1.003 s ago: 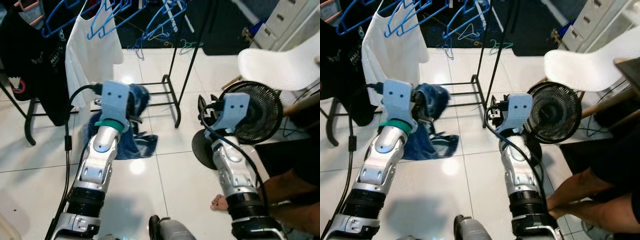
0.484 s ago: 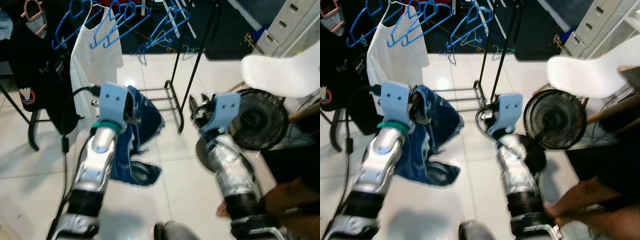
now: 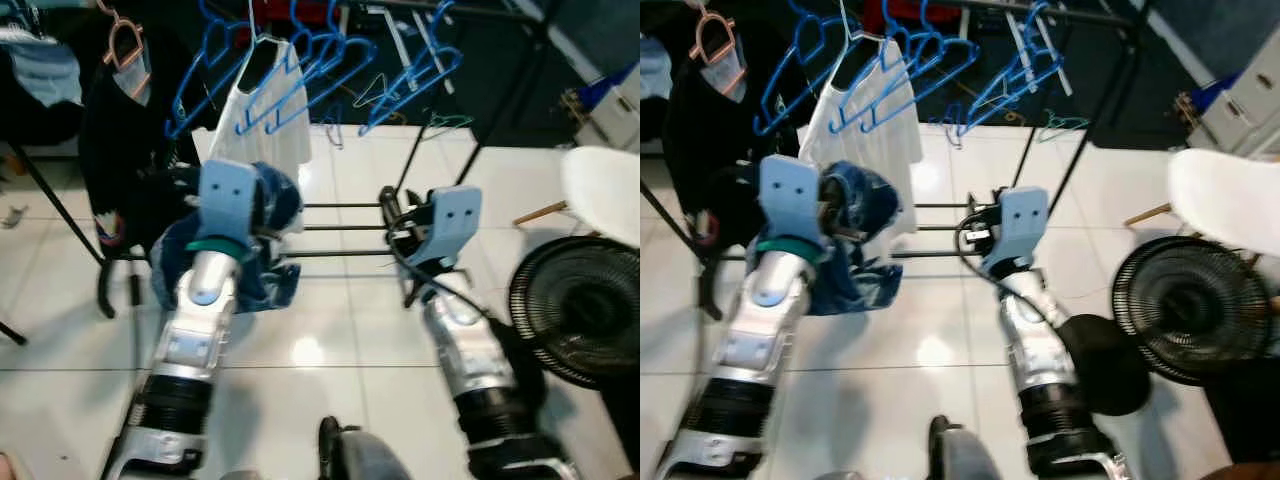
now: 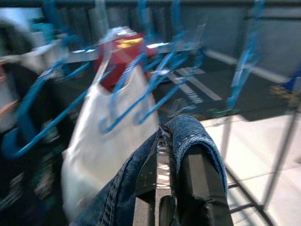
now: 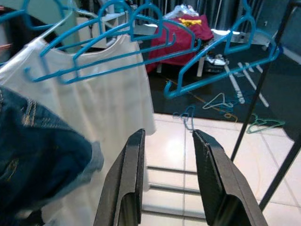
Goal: Hang hanger
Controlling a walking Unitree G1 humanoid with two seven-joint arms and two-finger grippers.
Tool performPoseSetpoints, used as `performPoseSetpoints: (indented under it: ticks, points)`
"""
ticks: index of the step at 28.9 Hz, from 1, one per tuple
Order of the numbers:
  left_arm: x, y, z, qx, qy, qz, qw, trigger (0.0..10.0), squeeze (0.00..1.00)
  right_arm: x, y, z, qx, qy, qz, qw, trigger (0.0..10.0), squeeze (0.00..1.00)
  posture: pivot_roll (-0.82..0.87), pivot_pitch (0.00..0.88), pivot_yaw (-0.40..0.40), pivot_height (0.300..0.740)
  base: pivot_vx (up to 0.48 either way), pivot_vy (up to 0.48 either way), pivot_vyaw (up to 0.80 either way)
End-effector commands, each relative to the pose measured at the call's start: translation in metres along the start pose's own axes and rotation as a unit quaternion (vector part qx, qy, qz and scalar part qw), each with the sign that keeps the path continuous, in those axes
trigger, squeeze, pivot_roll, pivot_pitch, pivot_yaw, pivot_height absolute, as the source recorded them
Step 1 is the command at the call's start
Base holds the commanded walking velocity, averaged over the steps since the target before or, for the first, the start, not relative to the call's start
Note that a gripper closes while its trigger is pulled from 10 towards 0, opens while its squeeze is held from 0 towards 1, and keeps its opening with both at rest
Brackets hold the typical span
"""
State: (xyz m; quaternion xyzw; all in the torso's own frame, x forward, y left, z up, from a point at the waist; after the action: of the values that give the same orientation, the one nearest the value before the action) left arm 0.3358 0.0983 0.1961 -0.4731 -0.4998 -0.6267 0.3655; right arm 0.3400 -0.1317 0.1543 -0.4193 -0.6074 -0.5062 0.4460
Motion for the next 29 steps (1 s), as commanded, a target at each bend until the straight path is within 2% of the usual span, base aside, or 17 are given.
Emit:
performPoseSetpoints:
  ticks: [1, 2, 4, 5, 6, 11, 19, 24, 26, 29]
  points:
    - [0.009, -0.003, -0.004, -0.025, -0.003, -0.02, 0.999, 10.0, 0.0, -0.004, -0.001, 0.004, 0.0, 0.001, 0.01, 1.0, 10.0, 0.0, 0.0, 0.073, -0.038, 0.733, 0.48, 0.0, 0.0]
    - [0.009, -0.003, -0.004, -0.025, -0.003, -0.02, 0.999, 10.0, 0.0, -0.004, -0.001, 0.004, 0.0, 0.001, 0.01, 1.0, 10.0, 0.0, 0.0, 0.073, -0.038, 0.733, 0.48, 0.0, 0.0]
    - [0.008, -0.01, -0.017, -0.08, -0.012, -0.014, 0.997, 10.0, 0.0, -0.007, -0.003, 0.002, -0.003, -0.006, 0.015, 1.0, 10.0, 0.0, 0.0, 0.073, -0.038, 0.733, 0.48, 0.0, -0.64]
    - [0.008, -0.01, -0.017, -0.08, -0.012, -0.014, 0.997, 10.0, 0.0, -0.007, -0.003, 0.002, -0.003, -0.006, 0.015, 1.0, 10.0, 0.0, 0.0, 0.073, -0.038, 0.733, 0.48, 0.0, -0.72]
    - [0.007, -0.014, -0.023, -0.108, -0.015, -0.01, 0.994, 10.0, 0.0, -0.008, -0.003, 0.002, -0.003, -0.005, 0.017, 1.0, 10.0, 0.0, 0.0, 0.073, -0.038, 0.733, 0.472, 0.0, -0.73]
    - [0.0, -0.024, -0.033, -0.152, -0.013, 0.005, 0.988, 10.0, 0.0, -0.008, -0.004, 0.003, -0.001, -0.009, 0.018, 1.0, 10.0, 0.0, 0.0, 0.073, -0.037, 0.733, 0.466, 0.0, -0.58]
    - [-0.004, -0.024, -0.034, -0.15, -0.008, 0.017, 0.988, 10.0, 0.0, -0.007, -0.002, 0.006, 0.004, -0.017, 0.013, 1.0, 10.0, 0.0, 0.0, 0.073, -0.037, 0.733, 0.371, 0.0, 0.0]
    - [-0.005, -0.025, -0.028, -0.137, 0.007, 0.02, 0.99, 10.0, 0.0, -0.004, -0.004, 0.009, 0.024, -0.03, 0.006, 0.999, 10.0, 0.0, 0.0, 0.074, -0.035, 0.733, 0.0, 0.0, 0.0]
    - [-0.006, -0.028, -0.023, -0.139, 0.01, 0.022, 0.99, 10.0, 0.0, -0.004, -0.007, 0.015, 0.05, -0.039, 0.004, 0.998, 10.0, 0.0, 0.0, 0.075, -0.037, 0.733, 0.0, 0.0, 0.0]
    - [-0.006, -0.033, -0.02, -0.152, 0.017, 0.025, 0.988, 10.0, 0.0, -0.004, -0.01, 0.016, 0.053, -0.045, 0.003, 0.998, 10.0, 0.0, 0.0, 0.075, -0.037, 0.733, 0.0, 0.0, 0.0]
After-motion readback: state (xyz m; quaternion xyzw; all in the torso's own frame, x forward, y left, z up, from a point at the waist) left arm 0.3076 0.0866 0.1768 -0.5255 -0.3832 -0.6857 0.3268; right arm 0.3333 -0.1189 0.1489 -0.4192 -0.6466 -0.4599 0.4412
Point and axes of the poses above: a point about 5 cm out from each wrist's last joint towards the gripper, its own y axis pointing out of the wrist towards the gripper, its own x axis along the axis of the wrist's last joint, z = x × y, the point moved 1 cm from there along y, pointing out of the wrist towards the gripper, and after that the axes turned 7 degrees about -y, right-handed, at the moved point
